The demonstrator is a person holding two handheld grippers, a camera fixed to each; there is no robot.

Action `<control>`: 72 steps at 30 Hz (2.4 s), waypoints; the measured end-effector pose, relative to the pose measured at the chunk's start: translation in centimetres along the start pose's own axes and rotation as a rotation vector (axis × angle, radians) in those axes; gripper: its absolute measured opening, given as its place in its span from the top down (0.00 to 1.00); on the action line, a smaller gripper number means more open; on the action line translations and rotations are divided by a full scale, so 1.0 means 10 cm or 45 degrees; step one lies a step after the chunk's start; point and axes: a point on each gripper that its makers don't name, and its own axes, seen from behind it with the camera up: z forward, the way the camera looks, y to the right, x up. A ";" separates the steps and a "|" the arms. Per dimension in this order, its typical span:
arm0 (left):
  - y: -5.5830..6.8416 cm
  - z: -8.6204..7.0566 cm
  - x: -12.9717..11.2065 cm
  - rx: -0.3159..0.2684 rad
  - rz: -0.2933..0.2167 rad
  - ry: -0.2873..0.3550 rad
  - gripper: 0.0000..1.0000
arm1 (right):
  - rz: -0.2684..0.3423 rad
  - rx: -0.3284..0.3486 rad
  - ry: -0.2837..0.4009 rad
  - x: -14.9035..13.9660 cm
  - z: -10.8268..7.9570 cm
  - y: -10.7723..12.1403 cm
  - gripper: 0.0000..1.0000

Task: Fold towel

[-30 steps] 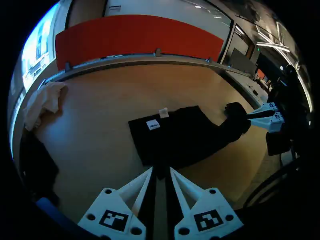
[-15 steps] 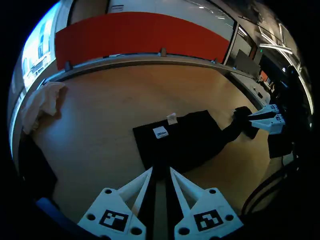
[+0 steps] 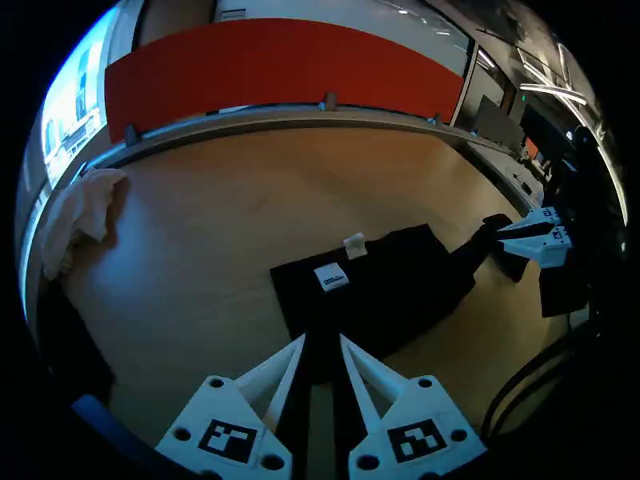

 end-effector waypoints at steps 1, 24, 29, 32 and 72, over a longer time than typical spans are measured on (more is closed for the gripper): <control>0.00 0.02 0.00 -0.001 0.000 -0.002 0.86 | 0.000 -0.001 -0.005 -0.01 0.01 0.01 0.86; -0.21 0.62 -0.04 0.026 -0.029 -0.047 0.83 | 0.058 -0.063 -0.065 -0.13 0.57 0.26 0.85; -0.26 0.72 -0.05 0.041 -0.032 -0.051 0.75 | 0.053 -0.095 -0.078 -0.17 0.66 0.31 0.81; -0.31 0.77 -0.05 0.062 -0.029 -0.055 0.68 | 0.051 -0.113 -0.083 -0.18 0.70 0.34 0.77; -0.52 0.63 -0.02 0.162 -0.042 -0.007 0.06 | 0.056 -0.217 -0.039 -0.09 0.63 0.51 0.00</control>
